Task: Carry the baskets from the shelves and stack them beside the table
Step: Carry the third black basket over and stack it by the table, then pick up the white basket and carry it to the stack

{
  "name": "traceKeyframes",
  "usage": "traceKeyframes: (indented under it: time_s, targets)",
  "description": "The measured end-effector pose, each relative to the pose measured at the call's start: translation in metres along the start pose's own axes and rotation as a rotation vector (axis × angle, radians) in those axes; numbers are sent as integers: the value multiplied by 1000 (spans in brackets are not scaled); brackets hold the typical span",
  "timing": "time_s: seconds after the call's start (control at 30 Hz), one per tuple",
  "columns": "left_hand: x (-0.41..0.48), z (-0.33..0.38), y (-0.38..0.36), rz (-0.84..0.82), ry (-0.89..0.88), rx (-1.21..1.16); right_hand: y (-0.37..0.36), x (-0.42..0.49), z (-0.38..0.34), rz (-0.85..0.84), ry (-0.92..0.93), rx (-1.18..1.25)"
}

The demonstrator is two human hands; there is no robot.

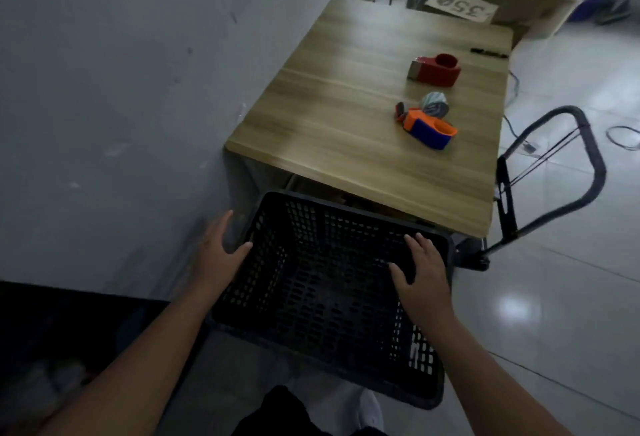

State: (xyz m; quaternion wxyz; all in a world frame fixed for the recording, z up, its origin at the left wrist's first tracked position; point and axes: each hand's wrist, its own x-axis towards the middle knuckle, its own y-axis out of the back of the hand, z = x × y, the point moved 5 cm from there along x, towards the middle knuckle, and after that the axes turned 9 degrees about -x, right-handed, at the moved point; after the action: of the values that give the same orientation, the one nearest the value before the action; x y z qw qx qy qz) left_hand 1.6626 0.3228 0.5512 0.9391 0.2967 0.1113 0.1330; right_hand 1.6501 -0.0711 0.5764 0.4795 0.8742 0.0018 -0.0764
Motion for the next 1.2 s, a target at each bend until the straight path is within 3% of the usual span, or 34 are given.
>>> traceKeyframes:
  time_s: [0.2,0.4,0.57,0.87,1.0,1.2]
  targets:
    - [-103,-2,36,158,10,-103,6,-7,-46,-168,250,58]
    - [-230,-23,119,469,75,-164,5,-49,-119,-287,575,-13]
    - [-393,-53,186,737,149,-235,-29,-130,-203,-459,875,-46]
    - [-754,-116,215,1261,416,-306,-112,-401,-316,-758,1335,-79]
    - [-908,-127,201,1456,562,-285,-142,-550,-325,-992,1415,-46]
    - [-1104,-123,168,1743,714,-236,-178,-746,-315,-1140,1627,-85]
